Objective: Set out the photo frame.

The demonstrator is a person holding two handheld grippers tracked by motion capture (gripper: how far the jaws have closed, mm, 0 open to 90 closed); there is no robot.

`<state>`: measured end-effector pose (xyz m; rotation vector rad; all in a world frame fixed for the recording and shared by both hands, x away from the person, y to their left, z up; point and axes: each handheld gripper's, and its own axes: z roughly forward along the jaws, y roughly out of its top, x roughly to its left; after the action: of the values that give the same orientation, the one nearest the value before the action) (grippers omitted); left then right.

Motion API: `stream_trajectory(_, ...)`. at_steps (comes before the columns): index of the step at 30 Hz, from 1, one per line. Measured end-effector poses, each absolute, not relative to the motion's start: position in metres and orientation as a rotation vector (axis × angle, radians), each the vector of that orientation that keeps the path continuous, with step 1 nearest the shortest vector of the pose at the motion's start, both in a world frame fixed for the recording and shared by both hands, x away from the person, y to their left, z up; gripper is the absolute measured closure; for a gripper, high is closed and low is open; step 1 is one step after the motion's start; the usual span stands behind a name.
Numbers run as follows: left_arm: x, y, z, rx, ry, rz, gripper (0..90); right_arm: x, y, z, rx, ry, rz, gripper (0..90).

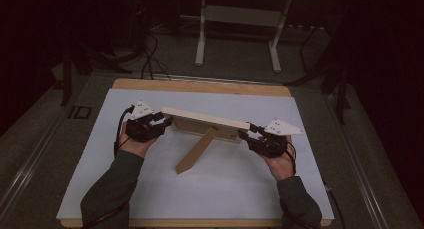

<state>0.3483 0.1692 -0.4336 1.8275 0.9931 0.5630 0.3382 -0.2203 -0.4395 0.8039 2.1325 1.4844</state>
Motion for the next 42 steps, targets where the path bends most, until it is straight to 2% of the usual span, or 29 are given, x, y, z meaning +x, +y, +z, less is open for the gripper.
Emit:
stream_trajectory(31,0.397,0.153,-0.429,1.835,1.054,0.493,64.8,0.301,-0.199,-0.439,0.658,2.159,1.470,64.6)
stream_trajectory(42,0.406,0.142,-0.428,1.822,1.048,0.441,60.1,0.287,-0.184,-0.440,0.625,2.102,1.414,67.9)
